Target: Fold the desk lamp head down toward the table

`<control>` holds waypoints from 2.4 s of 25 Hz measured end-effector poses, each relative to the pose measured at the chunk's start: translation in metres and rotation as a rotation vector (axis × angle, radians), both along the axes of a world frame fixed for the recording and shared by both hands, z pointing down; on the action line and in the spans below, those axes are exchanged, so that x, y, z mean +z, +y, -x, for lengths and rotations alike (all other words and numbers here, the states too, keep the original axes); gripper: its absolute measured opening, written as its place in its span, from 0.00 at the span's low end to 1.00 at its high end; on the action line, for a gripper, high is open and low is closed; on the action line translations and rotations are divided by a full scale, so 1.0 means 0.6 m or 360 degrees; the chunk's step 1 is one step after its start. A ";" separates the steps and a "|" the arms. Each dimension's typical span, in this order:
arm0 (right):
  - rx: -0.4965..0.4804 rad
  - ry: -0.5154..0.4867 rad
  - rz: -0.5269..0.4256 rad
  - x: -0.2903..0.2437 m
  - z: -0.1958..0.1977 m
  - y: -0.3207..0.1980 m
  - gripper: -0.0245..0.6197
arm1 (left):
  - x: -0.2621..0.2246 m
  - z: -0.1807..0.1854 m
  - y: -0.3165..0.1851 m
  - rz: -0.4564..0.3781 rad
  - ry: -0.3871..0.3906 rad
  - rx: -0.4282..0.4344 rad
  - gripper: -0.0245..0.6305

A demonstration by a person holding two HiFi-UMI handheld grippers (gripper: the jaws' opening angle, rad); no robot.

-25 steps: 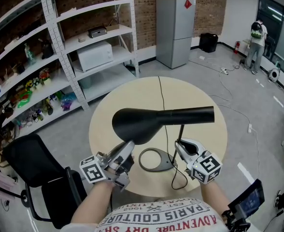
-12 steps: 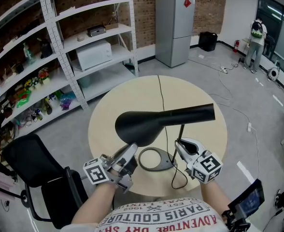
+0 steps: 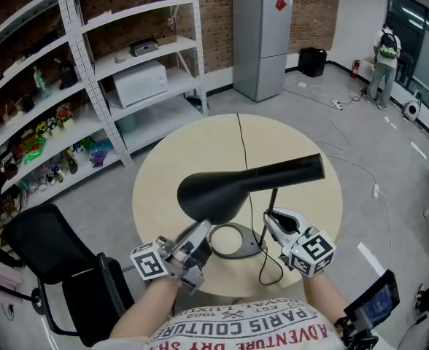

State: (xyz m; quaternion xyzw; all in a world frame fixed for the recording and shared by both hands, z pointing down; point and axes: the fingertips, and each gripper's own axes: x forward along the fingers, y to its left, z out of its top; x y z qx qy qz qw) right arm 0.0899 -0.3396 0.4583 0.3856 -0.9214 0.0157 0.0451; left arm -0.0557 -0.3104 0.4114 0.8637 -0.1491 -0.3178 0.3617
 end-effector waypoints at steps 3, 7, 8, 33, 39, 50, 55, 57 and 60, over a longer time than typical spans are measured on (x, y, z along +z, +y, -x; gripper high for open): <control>-0.0001 0.0002 0.0001 0.000 0.000 0.000 0.11 | 0.006 -0.006 0.001 0.0016 0.0002 0.0017 0.09; 0.0000 0.0005 0.0003 0.000 0.000 -0.001 0.11 | 0.012 -0.012 0.002 0.0041 0.0015 0.0041 0.09; 0.0001 0.0005 0.0002 0.000 0.000 -0.001 0.11 | 0.013 -0.013 0.003 0.0046 0.0021 0.0048 0.09; 0.0009 -0.0020 -0.0004 -0.005 0.000 0.004 0.11 | 0.044 -0.058 0.022 0.0183 0.0233 0.0215 0.09; 0.0012 -0.0028 -0.0008 -0.007 0.000 0.006 0.11 | 0.042 -0.066 0.028 0.0227 0.0312 0.0250 0.09; 0.0015 -0.0038 -0.0015 -0.007 -0.001 0.007 0.11 | 0.050 -0.083 0.033 0.0272 0.0375 0.0284 0.09; 0.0011 -0.0040 -0.0006 -0.006 0.000 0.007 0.11 | 0.050 -0.084 0.034 0.0276 0.0397 0.0289 0.09; 0.0010 -0.0038 -0.0003 -0.006 0.000 0.007 0.11 | 0.049 -0.084 0.034 0.0278 0.0404 0.0289 0.09; 0.0009 -0.0049 -0.0002 -0.009 0.001 0.007 0.11 | 0.048 -0.083 0.033 0.0278 0.0414 0.0288 0.09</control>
